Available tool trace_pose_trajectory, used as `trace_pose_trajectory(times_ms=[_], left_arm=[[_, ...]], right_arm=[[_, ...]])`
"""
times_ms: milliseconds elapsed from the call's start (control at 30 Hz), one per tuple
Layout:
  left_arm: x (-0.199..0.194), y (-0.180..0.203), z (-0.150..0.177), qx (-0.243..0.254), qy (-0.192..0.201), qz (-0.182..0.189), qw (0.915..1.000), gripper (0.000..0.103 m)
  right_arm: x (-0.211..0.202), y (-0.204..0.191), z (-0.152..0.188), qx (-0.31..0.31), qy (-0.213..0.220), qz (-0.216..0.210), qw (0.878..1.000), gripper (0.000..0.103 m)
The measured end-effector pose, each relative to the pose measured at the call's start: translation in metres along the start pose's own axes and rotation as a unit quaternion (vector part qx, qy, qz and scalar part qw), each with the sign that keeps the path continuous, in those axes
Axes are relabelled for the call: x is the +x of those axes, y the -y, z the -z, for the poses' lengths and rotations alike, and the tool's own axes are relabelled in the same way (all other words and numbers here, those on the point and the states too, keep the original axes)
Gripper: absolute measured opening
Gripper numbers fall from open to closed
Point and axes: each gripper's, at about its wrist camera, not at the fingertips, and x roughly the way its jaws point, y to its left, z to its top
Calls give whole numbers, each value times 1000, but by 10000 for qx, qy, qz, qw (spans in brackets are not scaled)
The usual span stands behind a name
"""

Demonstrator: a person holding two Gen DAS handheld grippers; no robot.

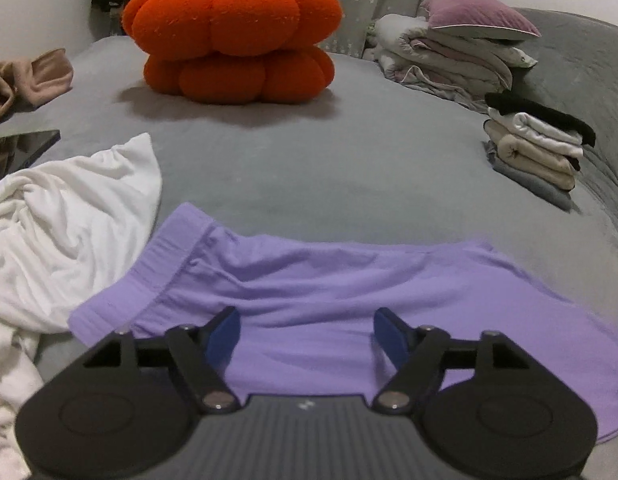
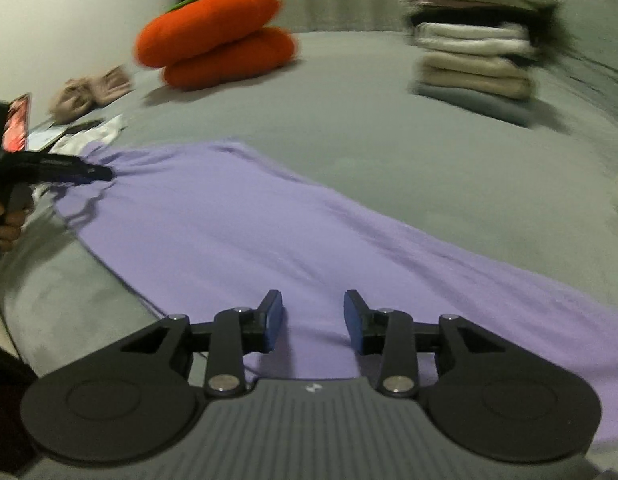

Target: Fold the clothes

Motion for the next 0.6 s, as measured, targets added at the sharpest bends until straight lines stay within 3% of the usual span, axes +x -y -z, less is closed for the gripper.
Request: trace_pose_trajectory(times_ms=[100,267,533,600], left_arm=[[-5,19,1,87,-14,333,9994,77],[-13,62,8,666,39,944,9933,77],[-11,122,28,1632,-46,1549,9743,77],[-9,131,31,1749,-111,1634,9709,77]], right_arm=[[-24,17,11,243,144,309,9991,39],[-43,15,23,22,203,333,9992,39],[-27,-28,31,-1366,-180,-164,9903,39],[-20,-35,30,-1636,-195,-65,9863,38]])
